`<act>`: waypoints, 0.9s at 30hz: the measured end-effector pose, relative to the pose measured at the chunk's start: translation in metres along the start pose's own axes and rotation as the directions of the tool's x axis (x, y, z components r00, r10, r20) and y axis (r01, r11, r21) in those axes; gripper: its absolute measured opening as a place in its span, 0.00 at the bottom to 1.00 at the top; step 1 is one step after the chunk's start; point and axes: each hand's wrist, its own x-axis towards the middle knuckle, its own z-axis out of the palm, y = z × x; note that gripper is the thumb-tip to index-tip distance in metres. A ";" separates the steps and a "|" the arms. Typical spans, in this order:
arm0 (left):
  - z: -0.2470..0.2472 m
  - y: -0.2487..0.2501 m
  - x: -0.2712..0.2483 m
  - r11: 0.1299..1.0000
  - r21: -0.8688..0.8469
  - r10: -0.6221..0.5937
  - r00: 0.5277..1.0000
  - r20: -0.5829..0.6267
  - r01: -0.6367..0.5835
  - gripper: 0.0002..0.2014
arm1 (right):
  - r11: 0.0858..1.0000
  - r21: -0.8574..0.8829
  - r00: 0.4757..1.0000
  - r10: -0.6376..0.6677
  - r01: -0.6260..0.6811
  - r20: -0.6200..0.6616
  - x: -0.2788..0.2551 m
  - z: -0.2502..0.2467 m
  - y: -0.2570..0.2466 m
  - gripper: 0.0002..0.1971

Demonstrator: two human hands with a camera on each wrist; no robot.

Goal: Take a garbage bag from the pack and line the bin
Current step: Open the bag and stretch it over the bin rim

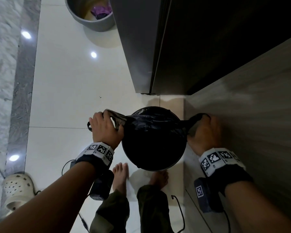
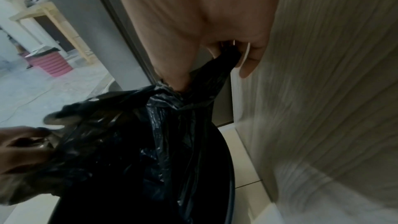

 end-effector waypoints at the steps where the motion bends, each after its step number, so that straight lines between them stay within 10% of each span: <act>1: 0.001 -0.001 0.004 1.000 0.023 0.018 1.000 0.003 -0.019 0.30 | 0.997 0.071 1.000 0.015 -0.015 -0.003 0.006 0.004 -0.001 0.40; 5: 0.004 -0.004 0.015 0.991 0.087 0.105 0.994 0.016 -0.106 0.36 | 0.980 0.186 0.996 0.067 -0.076 0.055 0.022 0.012 0.000 0.39; 13: -0.003 -0.017 0.016 0.978 0.164 0.118 0.989 0.092 -0.132 0.49 | 0.966 -0.248 0.997 0.082 -0.076 0.012 0.018 -0.002 0.005 0.38; 18: -0.003 -0.016 0.017 0.974 0.161 0.140 0.982 0.126 -0.159 0.54 | 0.978 -0.048 0.979 0.206 -0.205 0.013 0.031 0.000 0.002 0.23; 27: 0.002 -0.012 0.023 0.987 0.077 0.130 0.984 0.123 -0.140 0.40 | 0.924 0.331 0.981 0.190 -0.193 0.042 0.047 0.032 -0.005 0.37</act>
